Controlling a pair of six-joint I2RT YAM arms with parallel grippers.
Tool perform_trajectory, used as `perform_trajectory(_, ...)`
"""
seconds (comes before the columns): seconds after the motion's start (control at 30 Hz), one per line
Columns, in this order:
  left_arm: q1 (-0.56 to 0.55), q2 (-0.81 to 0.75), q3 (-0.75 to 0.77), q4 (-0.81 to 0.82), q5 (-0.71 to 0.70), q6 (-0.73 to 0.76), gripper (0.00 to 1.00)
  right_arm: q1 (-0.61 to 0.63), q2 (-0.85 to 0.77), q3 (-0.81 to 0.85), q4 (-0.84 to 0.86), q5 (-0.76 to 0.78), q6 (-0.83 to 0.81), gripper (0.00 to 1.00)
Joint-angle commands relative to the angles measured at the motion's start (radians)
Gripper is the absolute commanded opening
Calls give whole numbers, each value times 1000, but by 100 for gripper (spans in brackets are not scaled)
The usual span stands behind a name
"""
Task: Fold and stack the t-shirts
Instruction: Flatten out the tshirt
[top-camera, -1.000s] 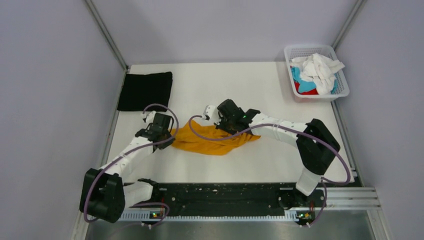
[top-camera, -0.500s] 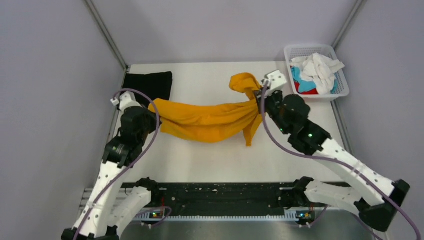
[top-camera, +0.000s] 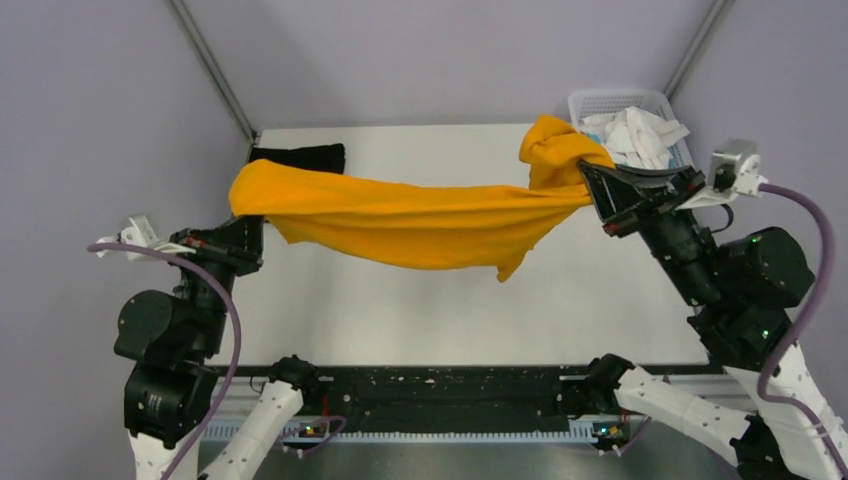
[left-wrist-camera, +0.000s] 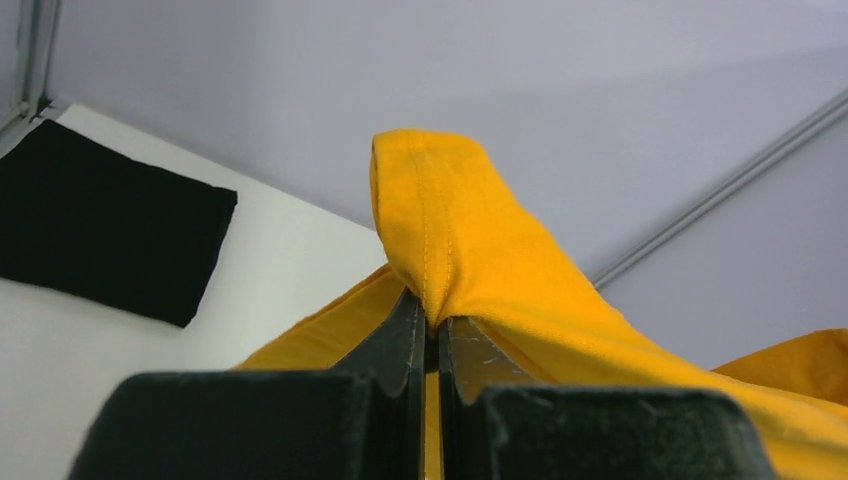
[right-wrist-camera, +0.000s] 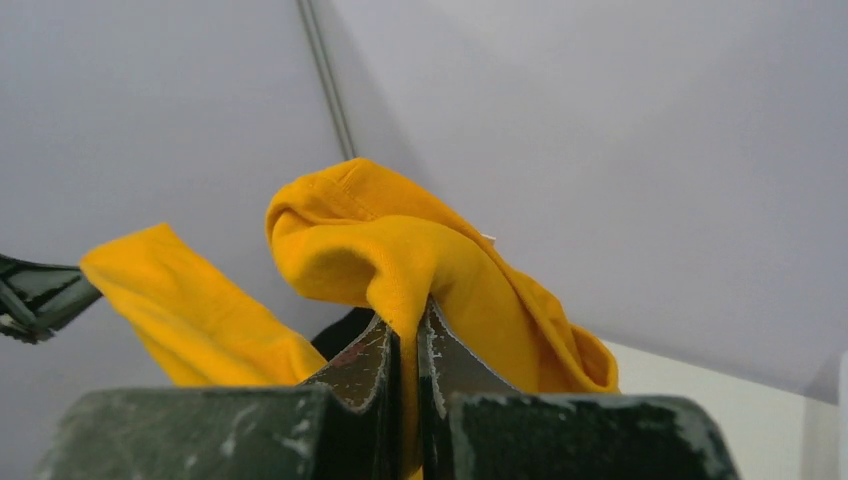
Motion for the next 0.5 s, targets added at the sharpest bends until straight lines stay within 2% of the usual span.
perform_trajectory(0.0,5,14,29,35,58,24,0,0,-9,64,-72,-77,89,0)
perform_trajectory(0.1,5,82,34,9,36,20,0,0,16,66,-100,27,92,0)
perform_trajectory(0.2,5,207,24,-19,-67,-15,0,0,74,55,-127,201,52,0)
perform_trajectory(0.37,12,530,-41,20,-96,-45,0,-14,255,-63,-65,694,-7,0)
perform_trajectory(0.43,31,692,-51,45,-63,-65,0,-103,347,-138,-10,694,6,0)
perform_trajectory(0.47,42,770,-51,62,-51,-71,0,-186,400,-167,-8,584,60,0)
